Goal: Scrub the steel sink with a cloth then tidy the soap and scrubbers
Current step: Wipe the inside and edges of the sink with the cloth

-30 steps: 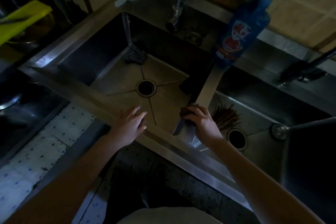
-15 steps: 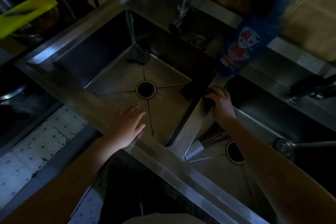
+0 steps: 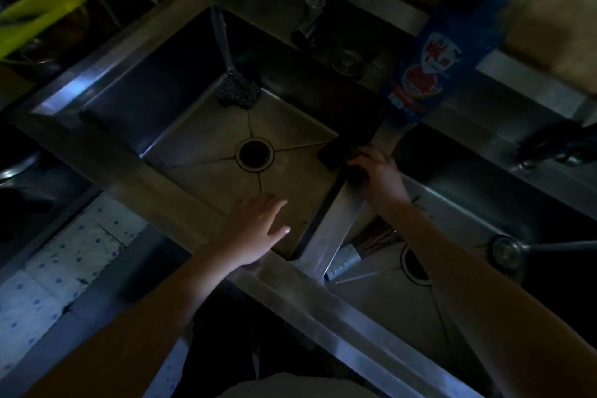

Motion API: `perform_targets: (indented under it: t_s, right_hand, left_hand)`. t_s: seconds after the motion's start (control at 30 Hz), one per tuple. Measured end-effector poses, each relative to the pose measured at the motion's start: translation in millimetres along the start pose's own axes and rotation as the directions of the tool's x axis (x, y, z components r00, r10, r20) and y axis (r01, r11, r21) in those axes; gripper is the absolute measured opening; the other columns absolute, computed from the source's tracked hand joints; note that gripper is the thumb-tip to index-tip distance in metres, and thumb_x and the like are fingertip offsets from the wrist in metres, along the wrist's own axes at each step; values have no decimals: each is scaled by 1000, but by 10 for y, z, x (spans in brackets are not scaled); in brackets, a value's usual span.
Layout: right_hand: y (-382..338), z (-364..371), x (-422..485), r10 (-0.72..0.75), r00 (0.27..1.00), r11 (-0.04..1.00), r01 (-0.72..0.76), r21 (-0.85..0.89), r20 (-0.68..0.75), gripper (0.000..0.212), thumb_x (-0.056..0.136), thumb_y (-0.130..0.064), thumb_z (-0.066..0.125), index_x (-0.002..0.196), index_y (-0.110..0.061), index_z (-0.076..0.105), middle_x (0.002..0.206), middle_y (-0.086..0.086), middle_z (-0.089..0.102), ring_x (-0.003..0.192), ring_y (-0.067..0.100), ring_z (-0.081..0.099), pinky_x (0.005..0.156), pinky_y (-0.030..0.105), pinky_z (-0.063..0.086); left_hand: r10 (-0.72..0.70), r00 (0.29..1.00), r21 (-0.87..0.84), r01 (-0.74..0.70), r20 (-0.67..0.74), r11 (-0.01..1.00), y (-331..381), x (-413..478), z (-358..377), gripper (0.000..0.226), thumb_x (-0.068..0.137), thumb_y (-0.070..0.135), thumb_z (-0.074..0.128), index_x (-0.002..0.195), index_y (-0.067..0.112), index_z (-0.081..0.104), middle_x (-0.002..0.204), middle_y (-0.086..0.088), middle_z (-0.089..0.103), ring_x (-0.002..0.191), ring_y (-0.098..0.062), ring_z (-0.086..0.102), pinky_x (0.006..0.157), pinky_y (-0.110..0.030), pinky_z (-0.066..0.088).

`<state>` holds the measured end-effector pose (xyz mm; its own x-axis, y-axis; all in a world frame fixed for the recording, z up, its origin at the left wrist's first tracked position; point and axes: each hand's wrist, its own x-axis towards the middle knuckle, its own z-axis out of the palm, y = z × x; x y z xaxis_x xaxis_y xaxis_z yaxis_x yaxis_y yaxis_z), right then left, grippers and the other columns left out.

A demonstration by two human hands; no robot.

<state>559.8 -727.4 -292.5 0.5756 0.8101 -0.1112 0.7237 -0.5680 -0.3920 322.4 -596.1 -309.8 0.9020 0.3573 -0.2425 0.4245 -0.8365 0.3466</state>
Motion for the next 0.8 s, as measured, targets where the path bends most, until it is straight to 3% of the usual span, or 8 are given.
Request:
perform_targets:
  t_s: [0.13,0.27,0.37,0.5,0.67,0.8]
  right_hand:
    - [-103,123,-403,-95,995,995,95,19,-25,40,75,3,64,112,-14,67,133,8,53,125,35,44,106,45,40]
    - [-25,102,-462,-132,991,991,132,31,5,45,77,9,60,113,-16,66,134,6,52,128,33,42,108,42,39]
    - [90,22,-205,-68,998,996,68,58,-4,41,78,6,60,114,-15,66,136,7,50,127,33,42,108,45,38]
    - [288,-107,195,53,998,999,-53,3,23,51,76,10,60,119,-18,62,142,3,43,127,32,40,109,39,35]
    - [305,-151,379,79,996,994,-76,75,-38,41,80,7,54,111,-17,66,129,8,52,121,30,46,102,39,37]
    - [220,-35,58,60,998,997,-60,46,0,47,80,9,56,118,-18,62,138,4,47,126,30,42,107,43,38]
  left_hand:
    - [15,999,-28,-14,32,1000,317,115,120,63,87,60,41,137,22,33,127,-3,47,116,-22,47,97,-40,35]
    - [38,999,11,-38,15,999,445,196,212,60,85,59,46,130,21,40,121,-4,51,112,-25,49,91,-39,36]
    - [36,999,-10,-36,9,999,445,213,246,60,84,58,48,131,22,40,120,-3,52,113,-24,49,90,-38,36]
    - [12,1000,22,-13,15,1000,448,207,293,58,85,58,45,129,22,40,124,-6,50,113,-27,48,90,-41,36]
    - [-29,998,29,27,63,999,453,196,292,60,88,59,40,134,19,38,136,-11,44,122,-30,43,98,-43,32]
    - [-18,1000,41,18,-5,999,392,103,231,56,90,58,34,133,21,39,126,-5,51,114,-25,49,95,-40,36]
